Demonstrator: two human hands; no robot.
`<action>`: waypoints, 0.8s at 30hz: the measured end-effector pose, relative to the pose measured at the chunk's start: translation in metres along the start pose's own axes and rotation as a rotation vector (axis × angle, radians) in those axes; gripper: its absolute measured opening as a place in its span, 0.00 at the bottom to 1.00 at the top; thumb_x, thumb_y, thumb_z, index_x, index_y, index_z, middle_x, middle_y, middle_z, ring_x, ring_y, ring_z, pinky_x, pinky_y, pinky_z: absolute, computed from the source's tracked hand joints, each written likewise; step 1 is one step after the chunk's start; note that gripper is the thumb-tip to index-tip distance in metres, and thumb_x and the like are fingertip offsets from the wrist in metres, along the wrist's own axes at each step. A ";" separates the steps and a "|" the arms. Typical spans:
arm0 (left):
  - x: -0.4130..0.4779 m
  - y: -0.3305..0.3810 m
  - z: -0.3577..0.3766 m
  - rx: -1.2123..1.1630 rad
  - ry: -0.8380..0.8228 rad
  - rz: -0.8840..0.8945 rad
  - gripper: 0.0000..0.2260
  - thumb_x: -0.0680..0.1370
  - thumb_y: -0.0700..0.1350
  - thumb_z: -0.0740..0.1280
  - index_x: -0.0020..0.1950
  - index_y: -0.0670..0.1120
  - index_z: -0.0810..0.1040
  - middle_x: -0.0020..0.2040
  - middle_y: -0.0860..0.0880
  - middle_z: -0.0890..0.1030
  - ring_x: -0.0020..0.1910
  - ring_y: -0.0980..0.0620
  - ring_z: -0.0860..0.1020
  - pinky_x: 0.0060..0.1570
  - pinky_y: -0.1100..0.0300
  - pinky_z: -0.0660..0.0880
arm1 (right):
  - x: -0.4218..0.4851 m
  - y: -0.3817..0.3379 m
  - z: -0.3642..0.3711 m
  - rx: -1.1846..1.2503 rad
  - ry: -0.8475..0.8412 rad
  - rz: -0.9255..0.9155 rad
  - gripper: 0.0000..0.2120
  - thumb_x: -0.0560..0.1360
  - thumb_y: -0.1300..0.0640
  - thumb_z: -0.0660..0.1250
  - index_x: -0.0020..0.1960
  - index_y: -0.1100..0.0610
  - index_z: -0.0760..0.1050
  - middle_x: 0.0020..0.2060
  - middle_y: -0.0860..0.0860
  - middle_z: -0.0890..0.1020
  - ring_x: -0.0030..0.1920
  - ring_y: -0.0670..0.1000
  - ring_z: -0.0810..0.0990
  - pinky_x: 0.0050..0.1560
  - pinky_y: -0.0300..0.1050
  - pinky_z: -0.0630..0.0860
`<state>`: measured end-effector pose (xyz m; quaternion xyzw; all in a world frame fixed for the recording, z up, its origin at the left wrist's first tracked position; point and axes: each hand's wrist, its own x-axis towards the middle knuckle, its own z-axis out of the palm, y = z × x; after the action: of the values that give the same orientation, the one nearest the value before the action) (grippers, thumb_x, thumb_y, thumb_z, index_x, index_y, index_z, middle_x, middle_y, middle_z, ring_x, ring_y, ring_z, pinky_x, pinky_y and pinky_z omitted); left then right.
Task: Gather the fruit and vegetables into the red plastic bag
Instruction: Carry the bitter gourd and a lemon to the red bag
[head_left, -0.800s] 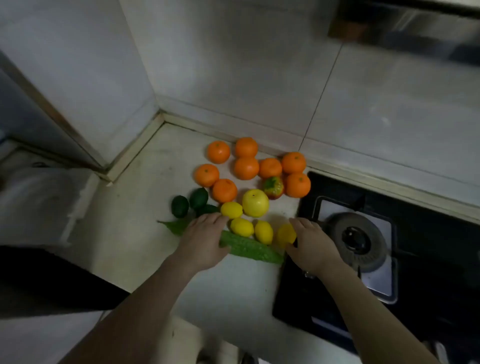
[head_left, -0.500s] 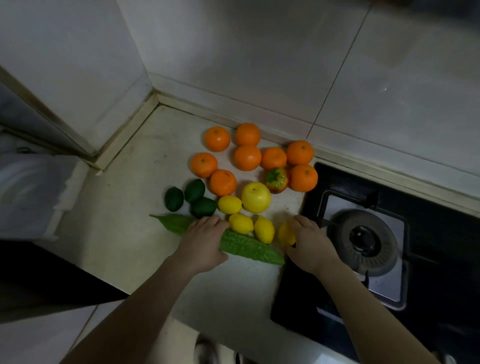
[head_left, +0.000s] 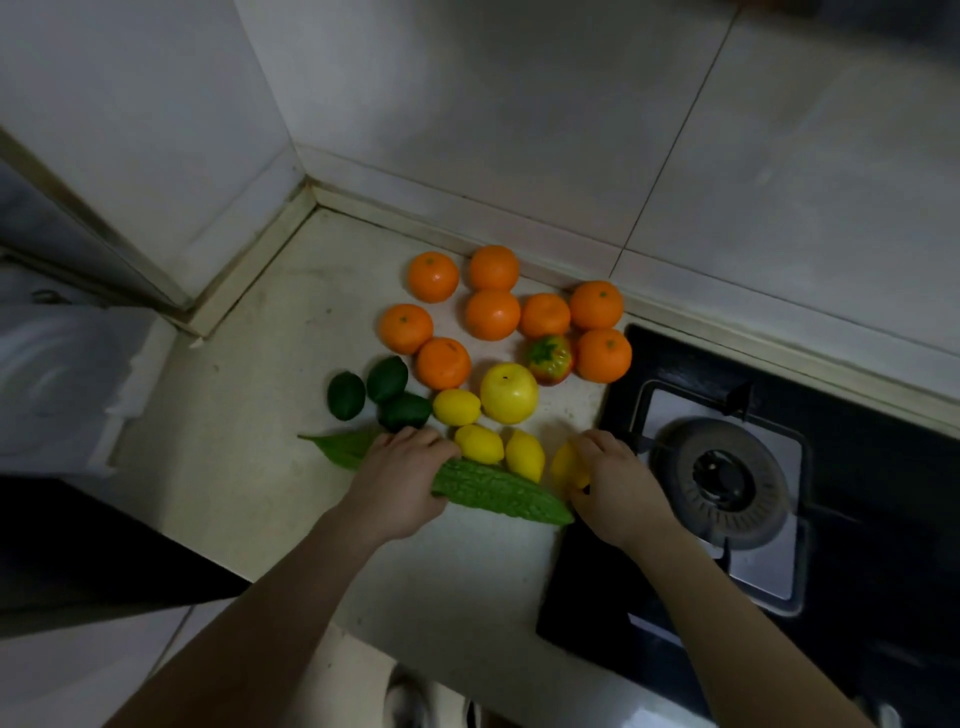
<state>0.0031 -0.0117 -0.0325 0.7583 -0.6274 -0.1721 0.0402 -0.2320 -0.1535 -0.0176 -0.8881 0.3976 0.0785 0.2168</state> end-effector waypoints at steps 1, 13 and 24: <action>-0.002 0.002 -0.003 -0.004 0.007 0.006 0.21 0.68 0.53 0.72 0.60 0.56 0.74 0.55 0.55 0.76 0.54 0.51 0.73 0.50 0.53 0.69 | -0.003 -0.001 -0.002 -0.001 0.014 0.002 0.28 0.72 0.54 0.69 0.70 0.58 0.66 0.66 0.56 0.69 0.62 0.59 0.70 0.58 0.49 0.70; -0.050 0.017 -0.055 0.028 0.178 0.108 0.22 0.67 0.54 0.71 0.60 0.57 0.74 0.55 0.56 0.75 0.54 0.51 0.73 0.51 0.52 0.70 | -0.070 -0.035 -0.040 0.004 0.276 0.043 0.33 0.70 0.50 0.72 0.72 0.56 0.66 0.67 0.54 0.71 0.65 0.57 0.70 0.59 0.51 0.72; -0.126 0.034 -0.083 0.027 0.268 0.192 0.23 0.66 0.55 0.72 0.61 0.57 0.75 0.56 0.56 0.76 0.55 0.49 0.73 0.51 0.50 0.69 | -0.182 -0.095 -0.066 0.029 0.542 0.130 0.31 0.71 0.49 0.72 0.71 0.55 0.68 0.66 0.52 0.72 0.65 0.55 0.71 0.61 0.49 0.71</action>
<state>-0.0221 0.0904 0.0814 0.7114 -0.6885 -0.0561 0.1295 -0.2863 -0.0049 0.1290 -0.8462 0.4983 -0.1537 0.1095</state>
